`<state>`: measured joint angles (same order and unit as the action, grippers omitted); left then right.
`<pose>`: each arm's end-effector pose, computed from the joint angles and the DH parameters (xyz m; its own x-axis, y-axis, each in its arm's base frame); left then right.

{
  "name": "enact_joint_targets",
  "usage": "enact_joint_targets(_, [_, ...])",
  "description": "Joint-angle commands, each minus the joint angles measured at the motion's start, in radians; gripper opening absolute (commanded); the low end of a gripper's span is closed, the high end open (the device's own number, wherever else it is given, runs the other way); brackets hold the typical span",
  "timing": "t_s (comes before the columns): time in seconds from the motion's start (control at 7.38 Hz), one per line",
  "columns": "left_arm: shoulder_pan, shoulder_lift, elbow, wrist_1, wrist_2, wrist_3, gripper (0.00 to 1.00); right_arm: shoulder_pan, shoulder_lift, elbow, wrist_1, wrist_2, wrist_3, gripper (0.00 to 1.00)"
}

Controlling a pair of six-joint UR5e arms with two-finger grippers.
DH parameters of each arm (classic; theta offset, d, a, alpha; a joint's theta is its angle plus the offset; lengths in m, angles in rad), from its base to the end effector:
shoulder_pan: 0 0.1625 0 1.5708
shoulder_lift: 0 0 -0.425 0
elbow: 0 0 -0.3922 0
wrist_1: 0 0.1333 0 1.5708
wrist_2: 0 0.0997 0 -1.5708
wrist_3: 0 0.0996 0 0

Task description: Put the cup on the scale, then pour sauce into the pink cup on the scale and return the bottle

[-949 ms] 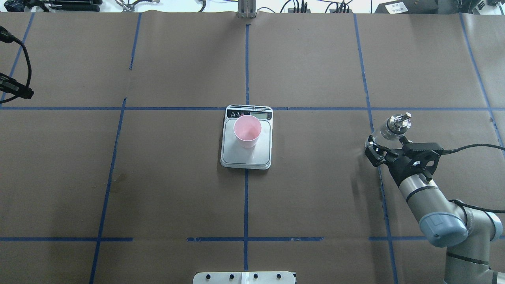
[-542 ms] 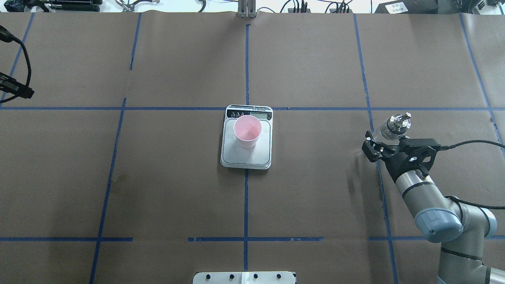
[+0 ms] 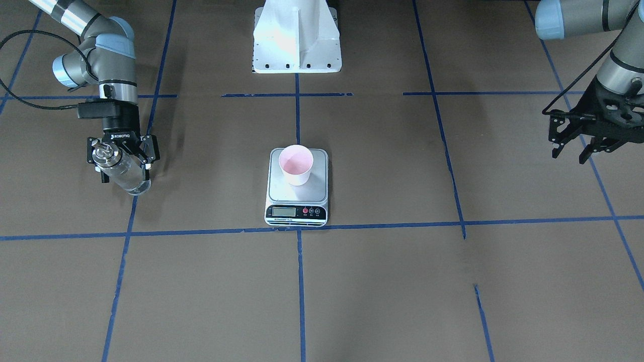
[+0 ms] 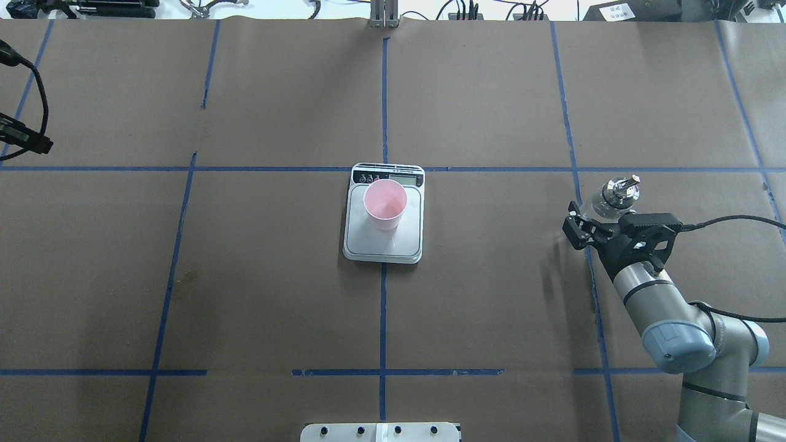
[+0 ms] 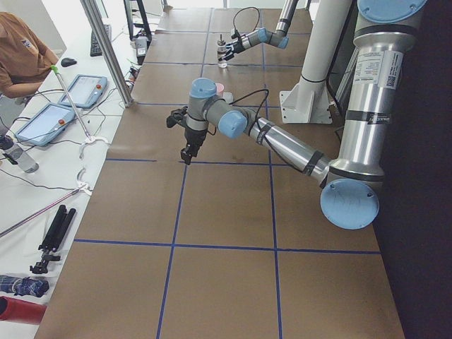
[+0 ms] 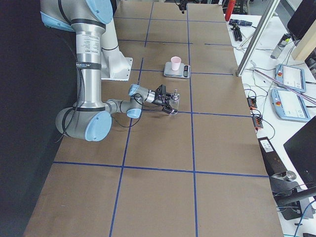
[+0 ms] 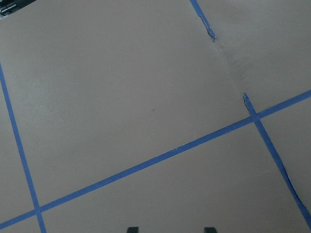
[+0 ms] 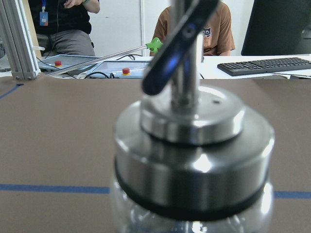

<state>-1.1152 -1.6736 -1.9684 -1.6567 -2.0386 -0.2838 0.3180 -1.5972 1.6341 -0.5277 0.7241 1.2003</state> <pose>0.1494 -0.5058 0.4160 0.7667 0.3827 -0.5155 -0.1582 0.8908 0.4260 -0.3965 -0.3494 0.5161 0.7195 -0.0157 0.6943 -0.6159 0.4474 0.6485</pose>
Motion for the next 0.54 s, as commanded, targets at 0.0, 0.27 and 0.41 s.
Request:
enact_joint_targets(0.0, [0.0, 0.002, -0.013, 0.006, 0.0, 0.0, 0.55, 0.001, 0.0, -0.016, 0.003, -0.011, -0.001, 0.39])
enact_joint_targets(0.27, [0.0, 0.002, -0.02, 0.008, 0.0, -0.002, 0.55, 0.003, 0.008, -0.007, 0.008, -0.017, -0.062, 0.0])
enact_joint_targets(0.41, [0.0, 0.002, -0.021, 0.008, 0.0, -0.003, 0.55, 0.004, 0.006, 0.022, 0.009, -0.025, -0.124, 0.0])
